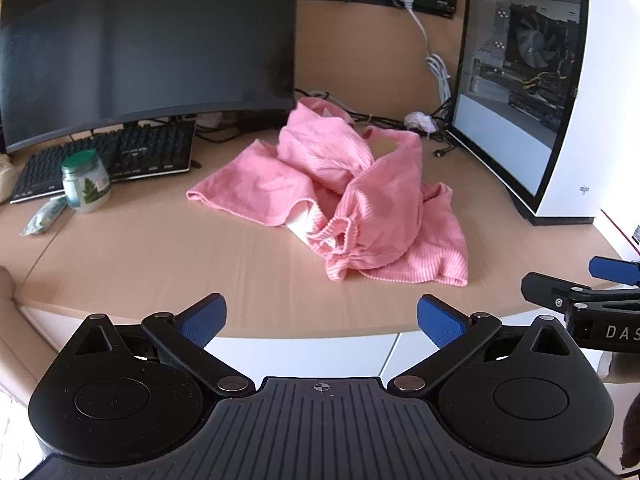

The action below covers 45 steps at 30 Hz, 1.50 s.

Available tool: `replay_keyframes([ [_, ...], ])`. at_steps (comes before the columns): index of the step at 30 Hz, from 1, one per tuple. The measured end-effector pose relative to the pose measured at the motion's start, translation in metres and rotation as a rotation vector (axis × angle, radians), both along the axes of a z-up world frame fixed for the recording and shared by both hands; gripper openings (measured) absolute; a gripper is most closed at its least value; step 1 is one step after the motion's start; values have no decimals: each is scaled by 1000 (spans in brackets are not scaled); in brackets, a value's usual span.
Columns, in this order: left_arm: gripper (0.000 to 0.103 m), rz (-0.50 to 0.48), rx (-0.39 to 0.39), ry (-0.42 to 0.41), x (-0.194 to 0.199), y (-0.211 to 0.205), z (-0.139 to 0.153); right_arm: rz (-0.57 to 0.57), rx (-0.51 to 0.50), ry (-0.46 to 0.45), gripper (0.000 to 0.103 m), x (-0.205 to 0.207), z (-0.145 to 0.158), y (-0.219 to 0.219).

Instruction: Fold clothes

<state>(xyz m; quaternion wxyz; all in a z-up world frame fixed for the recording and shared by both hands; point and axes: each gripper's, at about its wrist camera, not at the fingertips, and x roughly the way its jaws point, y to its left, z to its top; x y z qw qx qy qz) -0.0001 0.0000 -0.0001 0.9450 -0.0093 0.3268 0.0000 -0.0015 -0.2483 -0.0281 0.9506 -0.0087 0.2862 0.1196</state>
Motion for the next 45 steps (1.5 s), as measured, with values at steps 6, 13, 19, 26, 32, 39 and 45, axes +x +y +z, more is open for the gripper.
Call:
replay_keyframes([
  [6, 103, 4, -24, 19, -1, 0, -1, 6, 22, 23, 103, 2, -2, 0],
  [13, 103, 8, -39, 43, 3, 0, -3, 11, 45, 46, 103, 4, -5, 0],
  [19, 103, 15, -49, 55, 6, 0, -1, 8, 45, 47, 103, 6, -5, -1],
  [26, 103, 18, -59, 69, 8, 1, -3, 13, 39, 49, 103, 7, -7, 0],
  [32, 103, 19, -60, 72, 9, 0, -4, 17, 36, 57, 103, 8, -9, 1],
  [39, 103, 12, -59, 72, 12, 0, -3, 6, 39, 60, 103, 8, -9, -1],
  [45, 103, 10, -60, 73, 12, 0, -4, 2, 40, 66, 103, 9, -8, 0],
])
